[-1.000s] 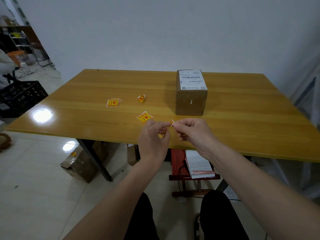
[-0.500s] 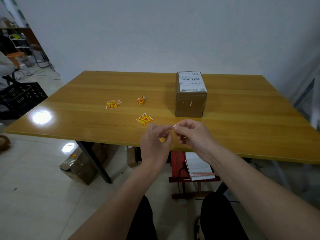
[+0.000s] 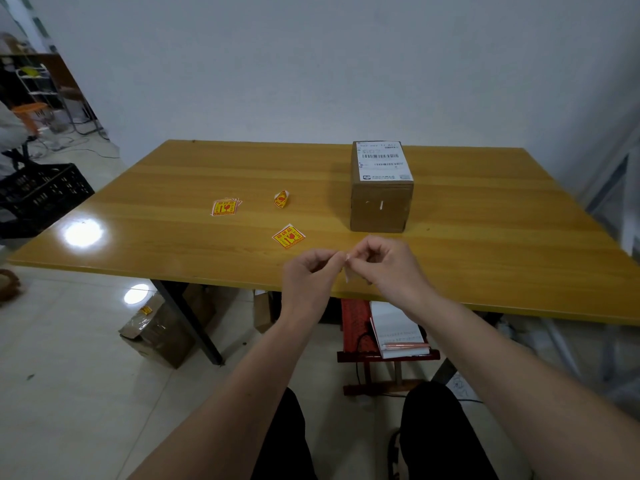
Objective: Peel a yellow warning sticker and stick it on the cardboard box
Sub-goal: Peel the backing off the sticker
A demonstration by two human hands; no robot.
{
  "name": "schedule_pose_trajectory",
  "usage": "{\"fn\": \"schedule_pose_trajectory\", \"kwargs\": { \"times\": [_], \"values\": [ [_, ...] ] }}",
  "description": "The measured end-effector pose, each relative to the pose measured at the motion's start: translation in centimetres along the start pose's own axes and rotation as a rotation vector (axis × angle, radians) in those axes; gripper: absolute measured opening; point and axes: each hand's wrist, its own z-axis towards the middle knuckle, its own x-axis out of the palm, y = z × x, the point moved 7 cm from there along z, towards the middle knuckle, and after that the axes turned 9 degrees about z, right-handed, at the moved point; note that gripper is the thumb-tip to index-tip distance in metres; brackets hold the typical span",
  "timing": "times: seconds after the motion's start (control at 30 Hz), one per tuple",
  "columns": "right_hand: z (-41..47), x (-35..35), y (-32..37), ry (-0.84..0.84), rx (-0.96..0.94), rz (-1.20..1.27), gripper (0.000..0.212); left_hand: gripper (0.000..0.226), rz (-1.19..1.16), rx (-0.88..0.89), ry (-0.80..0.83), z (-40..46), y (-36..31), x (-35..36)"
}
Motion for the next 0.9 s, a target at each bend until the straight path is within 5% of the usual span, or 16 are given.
{"fn": "schedule_pose_trajectory", "kwargs": {
  "times": [0.33,0.9],
  "values": [
    [0.2,-0.8,-1.1,-0.082,0.044,-0.040,0.005,0.016,-0.142,-0.267,0.019,0.5,2.7,0.1],
    [-0.1,1.0,-1.4,-0.109,0.126,0.167,0.015,0.019,-0.104,-0.118,0.026,0.1,1.5,1.0]
  ]
}}
